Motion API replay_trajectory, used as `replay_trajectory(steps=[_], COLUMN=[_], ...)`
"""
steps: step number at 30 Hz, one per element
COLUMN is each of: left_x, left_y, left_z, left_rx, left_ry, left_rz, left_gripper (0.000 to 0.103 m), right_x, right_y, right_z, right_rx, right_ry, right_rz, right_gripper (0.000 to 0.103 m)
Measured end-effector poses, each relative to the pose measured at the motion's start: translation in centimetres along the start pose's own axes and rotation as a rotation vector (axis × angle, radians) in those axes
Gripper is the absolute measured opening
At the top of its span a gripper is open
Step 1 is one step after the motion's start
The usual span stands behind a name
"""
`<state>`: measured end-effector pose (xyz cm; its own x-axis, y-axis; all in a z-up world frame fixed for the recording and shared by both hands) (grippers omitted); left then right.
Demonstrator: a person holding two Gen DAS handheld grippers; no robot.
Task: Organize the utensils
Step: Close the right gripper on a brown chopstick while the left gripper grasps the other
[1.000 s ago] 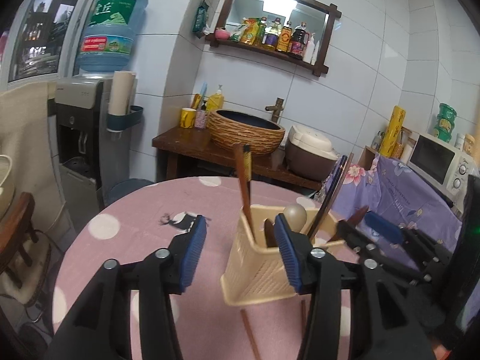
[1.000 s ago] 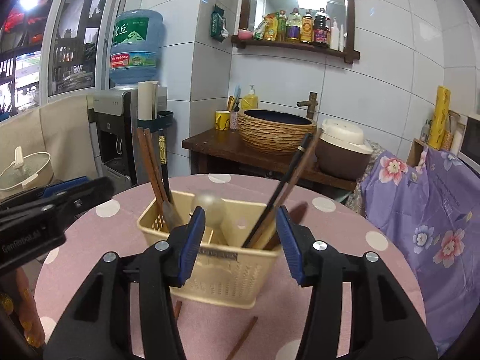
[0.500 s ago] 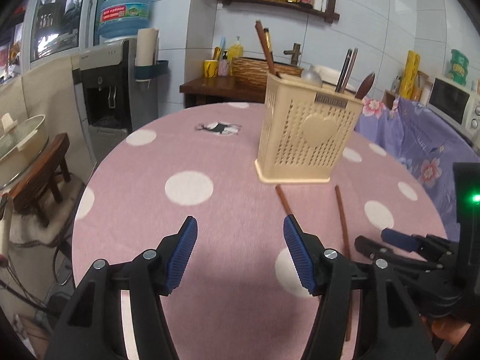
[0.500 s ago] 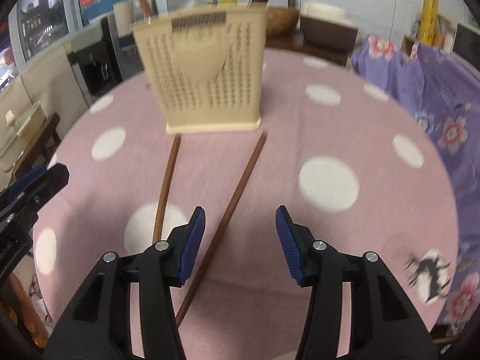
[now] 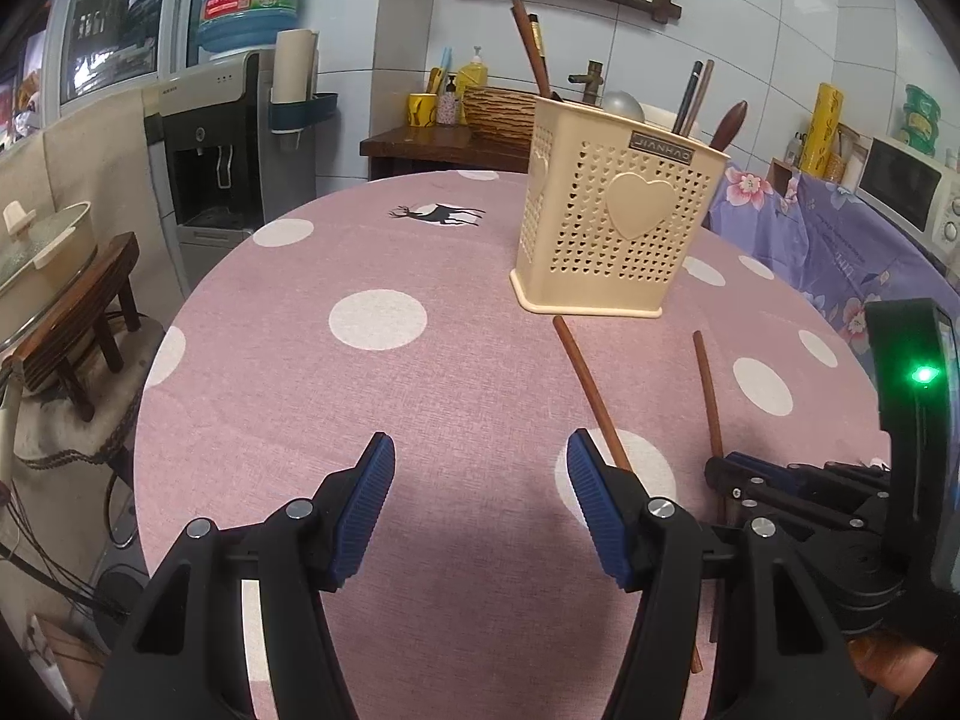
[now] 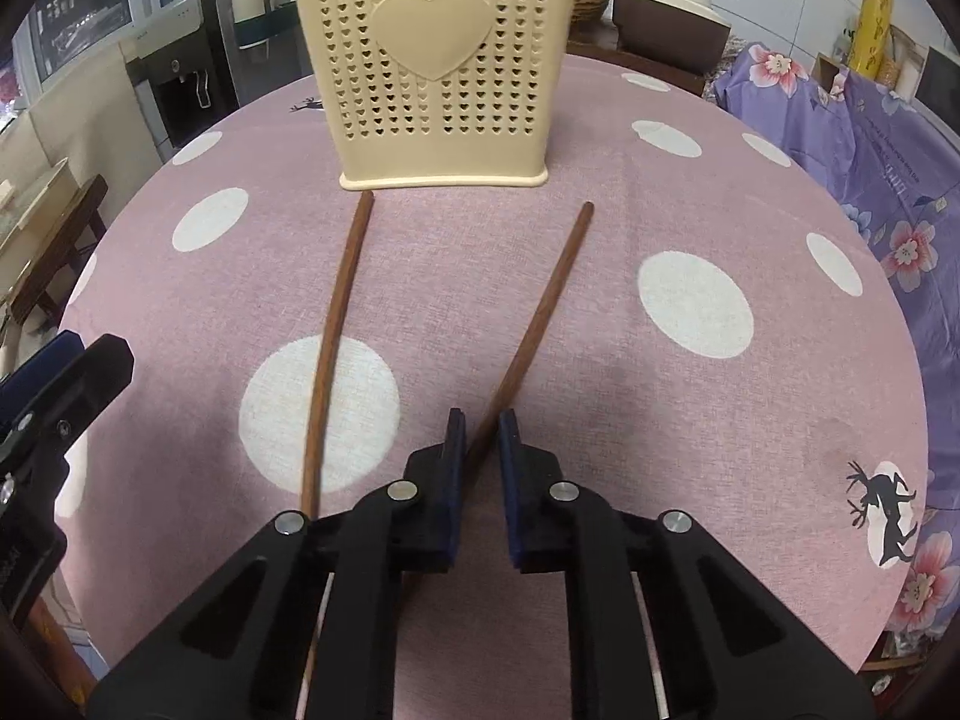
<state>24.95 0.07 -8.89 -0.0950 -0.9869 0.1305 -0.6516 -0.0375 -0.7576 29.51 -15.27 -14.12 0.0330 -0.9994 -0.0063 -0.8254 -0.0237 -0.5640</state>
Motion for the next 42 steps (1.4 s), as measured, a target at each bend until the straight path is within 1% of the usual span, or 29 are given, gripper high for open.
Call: replay_trajectory(steps=[3,6,10,12,15,16,17,19,24,29,34,36,39,42], left_x=[0.4,0.8,1.3,1.8,2.8,3.2,3.6,4.2,4.8,5.7,5.3,5.3,5.6,5.7], left_y=[0.4,0.7,1.2,1.3,1.2,1.1,0.9,0.5,-1.4,-2.9,-3.1,-3.3,-3.6,-3.5], left_z=[0.1,0.2,0.6,0.9,1.4,1.6,2.0,3.0,5.6,9.1,11.7,12.1,12.4,12.4], left_rx=[-0.013,-0.026,-0.051,-0.067,-0.086,-0.091,-0.099,-0.126,-0.147,-0.178,-0.221,-0.211,-0.207,-0.198], left_ry=[0.016,0.027,0.045,0.062,0.087,0.091,0.093,0.09,0.051,-0.002,-0.037,-0.049,-0.065,-0.077], left_rz=[0.002,0.007,0.009,0.009,0.019,0.024,0.031,0.054,0.067,0.093,0.064,0.064,0.092,0.112], left_gripper=[0.06,0.06,0.06,0.06,0.06,0.06,0.06,0.06,0.059,0.046,0.035,0.035,0.033,0.018], right_x=[1.7,3.4,5.5,5.9,6.4,6.6,6.8,7.2,7.6,7.6,7.9,8.1,8.2,8.2], right_y=[0.9,2.6,4.3,4.7,4.6,4.4,4.2,3.7,3.2,3.2,3.0,2.8,2.5,2.0], right_z=[-0.7,-1.7,-3.1,-3.3,-3.2,-3.1,-3.1,-3.1,-3.0,-3.0,-3.3,-3.3,-3.1,-2.8], right_rx=[-0.018,-0.031,-0.032,-0.032,-0.012,-0.005,0.001,0.02,0.045,0.057,0.077,0.084,0.083,0.082], right_ry=[-0.034,-0.082,-0.07,-0.088,-0.122,-0.125,-0.131,-0.143,-0.116,-0.113,-0.103,-0.094,-0.091,-0.085], right_rz=[0.012,0.006,-0.015,-0.01,0.039,0.055,0.072,0.11,0.126,0.127,0.122,0.12,0.12,0.112], right_gripper=[0.011,0.009,0.009,0.009,0.011,0.016,0.029,0.043,0.043,0.043,0.043,0.043,0.043,0.043])
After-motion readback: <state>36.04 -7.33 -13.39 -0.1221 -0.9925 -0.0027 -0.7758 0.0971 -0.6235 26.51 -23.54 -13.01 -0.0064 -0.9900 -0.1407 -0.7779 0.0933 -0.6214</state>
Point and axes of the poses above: each gripper's, at about its wrist camera, not at the fingertips, and z roughly the way its jaws point, x to its right, y to its underside, the point moved 9 cm from there along z, roughly the way its jaws point, and after that the axes turned 2 degrees about y, right-handed, at the moved point
